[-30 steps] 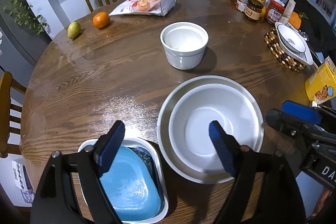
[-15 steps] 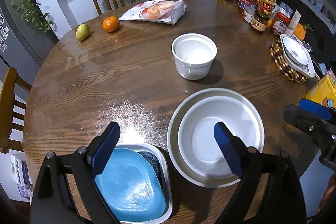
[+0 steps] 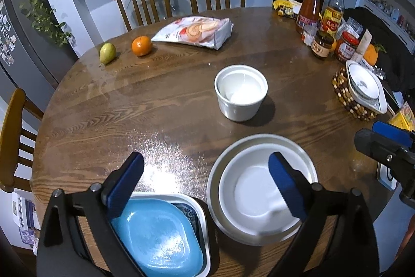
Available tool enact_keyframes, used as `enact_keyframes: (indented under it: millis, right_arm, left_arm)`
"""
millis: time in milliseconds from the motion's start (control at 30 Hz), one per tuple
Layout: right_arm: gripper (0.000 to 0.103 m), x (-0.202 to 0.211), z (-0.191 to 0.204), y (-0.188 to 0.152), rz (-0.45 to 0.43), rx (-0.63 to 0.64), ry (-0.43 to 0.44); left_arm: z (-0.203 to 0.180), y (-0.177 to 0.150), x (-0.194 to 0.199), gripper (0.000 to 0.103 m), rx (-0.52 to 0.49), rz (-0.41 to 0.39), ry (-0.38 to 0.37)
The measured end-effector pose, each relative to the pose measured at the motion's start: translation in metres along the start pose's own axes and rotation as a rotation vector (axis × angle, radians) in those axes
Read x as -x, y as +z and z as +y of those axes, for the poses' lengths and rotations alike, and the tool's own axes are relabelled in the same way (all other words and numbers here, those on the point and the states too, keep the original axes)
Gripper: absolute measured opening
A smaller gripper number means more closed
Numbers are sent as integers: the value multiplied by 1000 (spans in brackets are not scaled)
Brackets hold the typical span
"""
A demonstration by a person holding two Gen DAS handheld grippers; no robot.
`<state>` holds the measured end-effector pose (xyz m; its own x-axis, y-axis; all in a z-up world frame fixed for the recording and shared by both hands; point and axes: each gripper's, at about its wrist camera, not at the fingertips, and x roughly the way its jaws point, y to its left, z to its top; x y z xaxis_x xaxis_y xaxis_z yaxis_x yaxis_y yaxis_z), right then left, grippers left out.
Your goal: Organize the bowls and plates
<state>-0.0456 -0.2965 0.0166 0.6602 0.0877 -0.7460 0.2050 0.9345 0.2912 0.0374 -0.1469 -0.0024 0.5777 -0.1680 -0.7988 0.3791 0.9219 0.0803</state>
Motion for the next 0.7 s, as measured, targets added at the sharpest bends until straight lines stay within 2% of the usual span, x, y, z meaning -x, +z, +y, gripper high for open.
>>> enact_keyframes:
  millis: [467,567,700]
  right_arm:
    - [63,11,9,28,-44,42,31]
    - [74,11,11,36,-50,52,22]
    - [75,8,15,47,-53,61,21]
  left_arm:
    - [4,26,16,101,-3,-67,29]
    - [6,34,19,101,-7,-78,32]
    - [5,47,23,101,-20,-99,40]
